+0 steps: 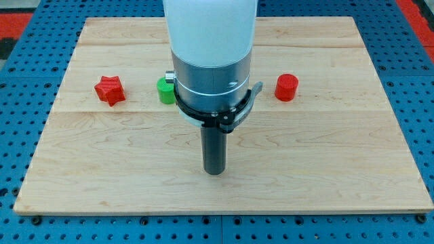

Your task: Move your arm to the right of the green star

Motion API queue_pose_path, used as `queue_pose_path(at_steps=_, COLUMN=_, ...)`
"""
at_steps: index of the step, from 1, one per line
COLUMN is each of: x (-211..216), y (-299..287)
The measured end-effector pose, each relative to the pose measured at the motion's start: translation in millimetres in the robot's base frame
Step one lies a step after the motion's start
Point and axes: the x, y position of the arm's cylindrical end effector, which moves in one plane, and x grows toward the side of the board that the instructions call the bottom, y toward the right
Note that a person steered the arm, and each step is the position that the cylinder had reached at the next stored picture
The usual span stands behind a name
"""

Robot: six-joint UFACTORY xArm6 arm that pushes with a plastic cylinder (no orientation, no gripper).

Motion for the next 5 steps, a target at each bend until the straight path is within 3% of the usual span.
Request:
queue_pose_path(at_steps=4, x=0, y=-3)
queue_pose_path(at_steps=5, x=-27, y=-4)
